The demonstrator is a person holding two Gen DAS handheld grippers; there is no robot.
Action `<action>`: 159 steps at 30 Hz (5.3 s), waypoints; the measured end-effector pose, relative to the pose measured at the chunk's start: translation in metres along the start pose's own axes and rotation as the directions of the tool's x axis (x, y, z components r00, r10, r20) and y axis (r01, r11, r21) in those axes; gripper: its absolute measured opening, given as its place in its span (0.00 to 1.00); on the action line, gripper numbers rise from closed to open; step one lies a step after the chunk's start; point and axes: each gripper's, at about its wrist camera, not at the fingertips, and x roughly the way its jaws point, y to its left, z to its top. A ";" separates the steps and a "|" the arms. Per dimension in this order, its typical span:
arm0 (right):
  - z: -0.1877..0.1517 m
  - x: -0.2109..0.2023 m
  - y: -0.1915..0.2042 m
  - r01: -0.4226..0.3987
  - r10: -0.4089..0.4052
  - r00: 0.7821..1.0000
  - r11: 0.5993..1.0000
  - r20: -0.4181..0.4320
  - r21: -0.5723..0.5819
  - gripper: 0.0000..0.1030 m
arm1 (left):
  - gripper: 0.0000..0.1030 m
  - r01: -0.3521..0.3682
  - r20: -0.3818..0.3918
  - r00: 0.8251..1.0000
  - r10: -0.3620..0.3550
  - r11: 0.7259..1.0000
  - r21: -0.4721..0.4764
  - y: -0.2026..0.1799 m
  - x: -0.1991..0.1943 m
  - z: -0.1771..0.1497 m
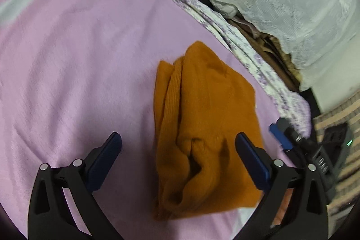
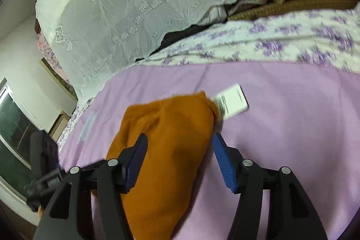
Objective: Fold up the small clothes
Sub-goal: 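Close both grippers on the sides of the folded orange cardigan, then lift the cardigan with both grippers and carry it onto the clothes stack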
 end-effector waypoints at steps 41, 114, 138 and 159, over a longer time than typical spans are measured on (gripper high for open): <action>-0.020 0.056 -0.012 -0.156 0.183 0.973 0.970 -0.138 0.187 0.59 | 0.77 0.222 -0.067 0.973 -0.220 0.975 0.030 -0.018 0.028 -0.014; -0.137 -0.010 0.267 -0.436 0.372 0.886 0.873 -0.277 -0.219 0.43 | 0.39 -0.138 0.355 0.924 0.139 0.990 -0.029 0.060 -0.291 -0.166; -0.141 0.015 0.470 -0.580 0.481 0.809 0.745 -0.337 -0.329 0.43 | 0.39 -0.263 0.559 0.778 0.285 0.957 -0.123 0.134 -0.438 -0.144; -0.173 0.087 0.539 -0.573 0.433 0.802 0.752 -0.411 -0.325 0.43 | 0.40 -0.279 0.546 0.764 0.343 0.939 -0.201 0.237 -0.449 -0.118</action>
